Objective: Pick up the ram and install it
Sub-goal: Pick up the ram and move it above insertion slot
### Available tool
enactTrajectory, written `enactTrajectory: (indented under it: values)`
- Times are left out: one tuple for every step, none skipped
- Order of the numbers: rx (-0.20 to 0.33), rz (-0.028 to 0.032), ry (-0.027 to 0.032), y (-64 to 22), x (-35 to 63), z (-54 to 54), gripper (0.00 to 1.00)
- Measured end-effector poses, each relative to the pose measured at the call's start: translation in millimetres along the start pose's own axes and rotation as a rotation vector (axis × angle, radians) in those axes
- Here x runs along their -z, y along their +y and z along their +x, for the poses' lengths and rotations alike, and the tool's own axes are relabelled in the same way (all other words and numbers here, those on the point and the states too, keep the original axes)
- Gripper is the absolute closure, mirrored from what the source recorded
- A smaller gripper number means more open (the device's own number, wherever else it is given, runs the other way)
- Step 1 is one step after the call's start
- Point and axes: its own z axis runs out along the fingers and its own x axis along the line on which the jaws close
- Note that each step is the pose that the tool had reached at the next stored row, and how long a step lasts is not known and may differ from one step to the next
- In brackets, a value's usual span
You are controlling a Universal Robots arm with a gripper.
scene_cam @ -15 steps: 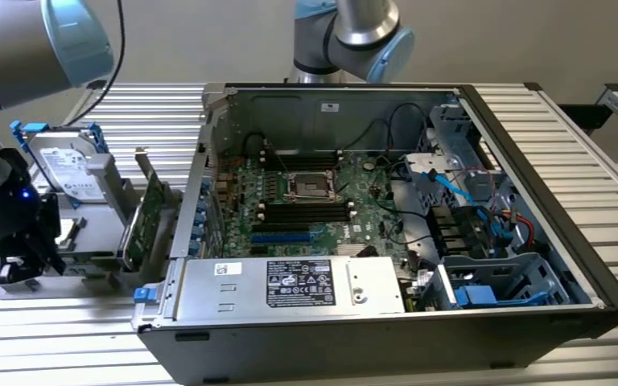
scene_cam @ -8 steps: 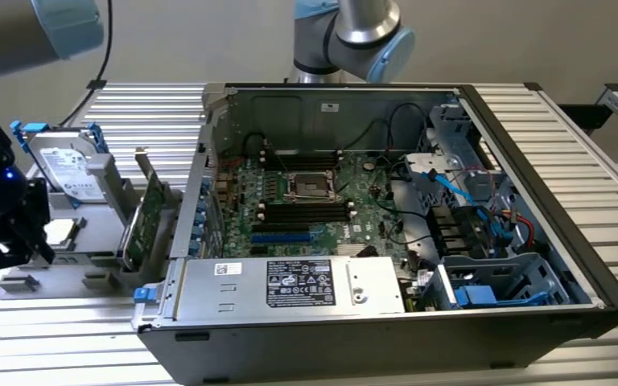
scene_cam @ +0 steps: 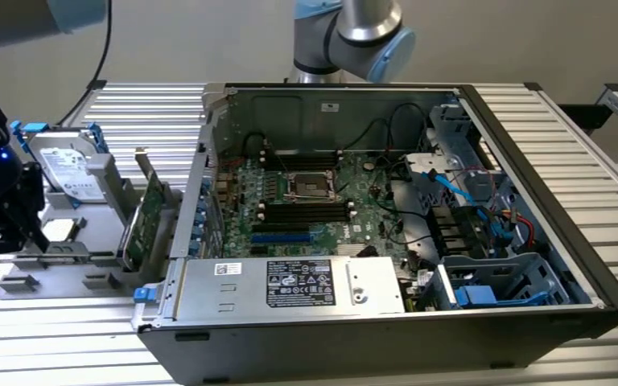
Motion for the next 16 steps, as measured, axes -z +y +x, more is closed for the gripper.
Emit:
enactTrajectory:
  values:
    - [0.0, -0.005, 0.0, -2.2, 2.9, 0.0, 0.86]
    - [0.001, -0.0092, -0.0001, -4.2, 5.6, 0.0, 0.86]
    - [0.001, -0.0138, -0.0001, -6.5, 8.8, 0.0, 0.86]
    - [0.001, -0.0178, -0.0002, -8.6, 12.1, -0.1, 0.86]
    - [0.001, -0.0215, -0.0003, -10.7, 15.6, -0.1, 0.86]
    - [0.001, -0.0252, -0.0003, -13.0, 19.3, -0.2, 0.86]
    - [0.002, -0.0282, -0.0004, -15.1, 22.7, -0.1, 0.86]
    - [0.002, -0.0308, -0.0004, -17.7, 26.3, -0.2, 0.86]
    - [0.002, -0.0325, -0.0004, -20.3, 29.6, -0.2, 0.86]
    - [0.003, -0.0335, -0.0004, -23.1, 32.4, -0.2, 0.86]
    - [0.003, -0.0339, -0.0003, -26.0, 34.9, -0.2, 0.86]
    - [0.004, -0.0342, -0.0002, -29.1, 37.0, -0.1, 0.86]
    - [0.005, -0.0341, -0.0002, -32.4, 38.9, -0.1, 0.86]
    - [0.005, -0.0341, -0.0001, -35.6, 40.4, -0.1, 0.86]
    - [0.006, -0.0342, -0.0001, -38.7, 41.6, -0.1, 0.86]
    - [0.007, -0.0342, 0.0, -41.4, 42.4, -0.2, 0.86]
